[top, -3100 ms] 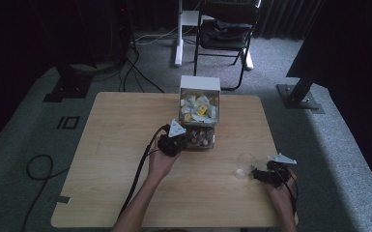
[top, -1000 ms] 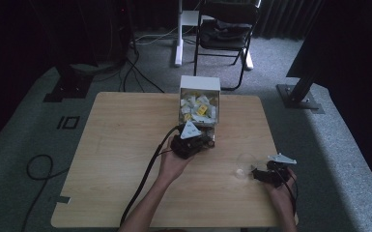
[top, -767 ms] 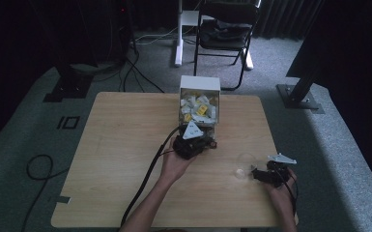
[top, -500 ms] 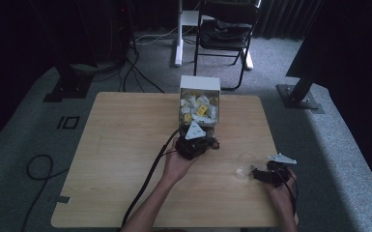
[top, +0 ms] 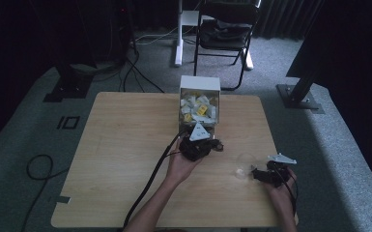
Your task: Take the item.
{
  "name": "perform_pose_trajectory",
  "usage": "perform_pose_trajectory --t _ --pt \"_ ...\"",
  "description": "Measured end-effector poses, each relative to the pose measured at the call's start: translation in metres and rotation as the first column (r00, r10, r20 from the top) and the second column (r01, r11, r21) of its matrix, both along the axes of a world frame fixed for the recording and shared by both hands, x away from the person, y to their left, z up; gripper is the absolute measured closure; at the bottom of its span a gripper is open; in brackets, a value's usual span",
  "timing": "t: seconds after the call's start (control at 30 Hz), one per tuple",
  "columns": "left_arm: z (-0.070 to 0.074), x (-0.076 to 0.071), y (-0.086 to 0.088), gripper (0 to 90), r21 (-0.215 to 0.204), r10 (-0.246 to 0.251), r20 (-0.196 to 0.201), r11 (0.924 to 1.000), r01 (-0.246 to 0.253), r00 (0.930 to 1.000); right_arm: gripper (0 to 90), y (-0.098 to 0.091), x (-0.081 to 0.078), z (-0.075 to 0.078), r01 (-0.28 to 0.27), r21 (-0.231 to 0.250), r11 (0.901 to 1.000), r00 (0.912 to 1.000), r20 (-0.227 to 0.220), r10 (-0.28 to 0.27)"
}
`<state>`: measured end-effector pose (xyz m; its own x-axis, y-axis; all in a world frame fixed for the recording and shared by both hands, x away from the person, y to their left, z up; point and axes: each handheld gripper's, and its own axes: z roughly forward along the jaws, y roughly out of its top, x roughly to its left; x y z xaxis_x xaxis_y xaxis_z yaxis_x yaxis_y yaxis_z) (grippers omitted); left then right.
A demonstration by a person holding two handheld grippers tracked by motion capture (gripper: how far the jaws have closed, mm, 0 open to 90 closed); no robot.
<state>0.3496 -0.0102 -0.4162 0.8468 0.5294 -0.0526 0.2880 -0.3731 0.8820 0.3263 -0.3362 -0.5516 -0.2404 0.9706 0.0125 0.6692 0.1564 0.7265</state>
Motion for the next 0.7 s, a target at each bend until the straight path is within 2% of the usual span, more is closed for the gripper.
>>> perform_pose_trajectory --t 0.53,0.7 --pt "0.003 -0.004 -0.016 90.0 0.003 -0.034 0.001 0.9994 0.034 0.9994 14.3 0.000 0.000 0.000 -0.001 0.001 1.0000 1.0000 -0.001 0.001" --pt "0.004 -0.005 -0.021 90.0 -0.010 -0.045 -0.003 0.9990 0.045 0.9990 14.3 0.000 0.000 0.000 -0.003 0.001 1.0000 1.0000 0.000 0.003"
